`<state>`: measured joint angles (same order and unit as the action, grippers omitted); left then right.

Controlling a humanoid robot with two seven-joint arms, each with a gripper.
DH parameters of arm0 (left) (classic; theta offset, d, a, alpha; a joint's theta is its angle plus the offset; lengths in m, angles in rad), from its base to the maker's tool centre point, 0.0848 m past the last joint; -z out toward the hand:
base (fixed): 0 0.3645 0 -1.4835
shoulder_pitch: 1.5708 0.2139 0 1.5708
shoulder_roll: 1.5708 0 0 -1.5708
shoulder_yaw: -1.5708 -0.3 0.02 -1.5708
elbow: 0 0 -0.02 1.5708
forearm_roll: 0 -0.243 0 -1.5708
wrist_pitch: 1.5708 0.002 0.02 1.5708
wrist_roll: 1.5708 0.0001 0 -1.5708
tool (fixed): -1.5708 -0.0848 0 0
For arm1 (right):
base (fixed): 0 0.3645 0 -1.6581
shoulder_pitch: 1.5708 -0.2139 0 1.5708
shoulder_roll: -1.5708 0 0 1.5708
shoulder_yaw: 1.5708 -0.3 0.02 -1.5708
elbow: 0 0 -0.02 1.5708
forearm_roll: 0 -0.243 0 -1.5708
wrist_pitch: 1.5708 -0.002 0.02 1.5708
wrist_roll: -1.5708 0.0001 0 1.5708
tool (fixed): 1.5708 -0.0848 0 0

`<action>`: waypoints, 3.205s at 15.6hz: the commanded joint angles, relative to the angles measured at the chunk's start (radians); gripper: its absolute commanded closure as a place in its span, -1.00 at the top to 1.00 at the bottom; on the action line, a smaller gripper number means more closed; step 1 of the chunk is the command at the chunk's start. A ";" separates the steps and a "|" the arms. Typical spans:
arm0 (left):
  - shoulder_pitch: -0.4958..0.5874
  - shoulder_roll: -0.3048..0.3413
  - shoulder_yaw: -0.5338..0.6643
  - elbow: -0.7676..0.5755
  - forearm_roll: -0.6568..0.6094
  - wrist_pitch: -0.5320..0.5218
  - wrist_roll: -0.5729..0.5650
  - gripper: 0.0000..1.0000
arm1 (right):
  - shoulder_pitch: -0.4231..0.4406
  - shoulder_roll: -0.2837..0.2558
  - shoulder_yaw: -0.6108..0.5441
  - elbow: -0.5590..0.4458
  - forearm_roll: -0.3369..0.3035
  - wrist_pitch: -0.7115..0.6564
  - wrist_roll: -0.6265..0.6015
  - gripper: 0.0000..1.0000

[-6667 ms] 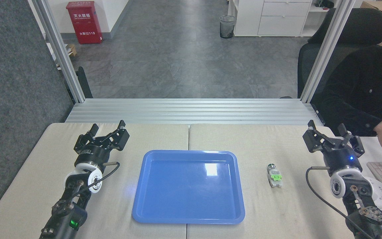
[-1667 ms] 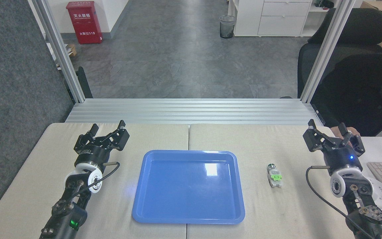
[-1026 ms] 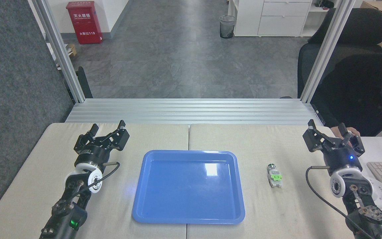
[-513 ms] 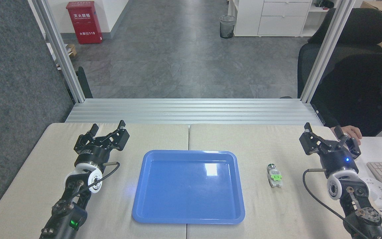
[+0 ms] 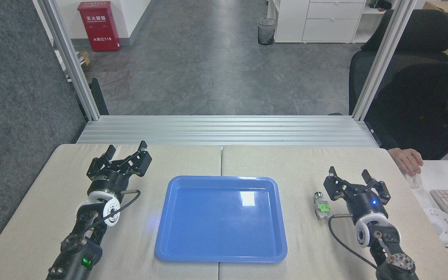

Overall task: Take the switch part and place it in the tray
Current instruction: 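Move the right gripper down toward the white-and-green switch part, then close the right gripper around the switch part and lift it, then carry the switch part with the right gripper over the blue tray, then lower the switch part into the tray and open the right gripper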

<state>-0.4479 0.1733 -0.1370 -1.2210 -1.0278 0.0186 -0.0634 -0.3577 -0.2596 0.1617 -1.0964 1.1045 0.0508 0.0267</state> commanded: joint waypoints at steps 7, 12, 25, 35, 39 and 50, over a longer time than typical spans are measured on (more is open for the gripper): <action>0.000 0.000 0.000 0.000 0.000 0.000 0.001 1.00 | 0.062 0.116 0.164 0.098 0.077 0.066 0.065 0.83; 0.000 0.000 0.001 0.000 0.000 0.000 0.001 1.00 | 0.062 0.077 0.156 0.116 0.077 0.066 0.067 0.41; 0.000 0.000 -0.001 0.000 0.000 0.000 0.001 1.00 | -0.060 0.313 0.347 -0.137 0.125 0.187 0.067 -1.00; 0.000 0.000 -0.001 0.000 0.000 0.000 0.001 1.00 | 0.083 0.353 0.533 -0.027 0.264 0.113 0.192 -0.96; 0.000 0.000 0.001 0.000 0.000 0.000 0.001 1.00 | 0.068 0.356 0.452 -0.008 0.259 0.121 0.197 0.95; 0.000 0.000 0.001 0.000 0.000 0.000 0.001 1.00 | -0.127 0.162 0.130 -0.019 0.137 0.112 -0.229 0.96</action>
<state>-0.4479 0.1733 -0.1370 -1.2210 -1.0278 0.0186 -0.0635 -0.4512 0.0567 0.4491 -1.1203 1.2711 0.1636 -0.1003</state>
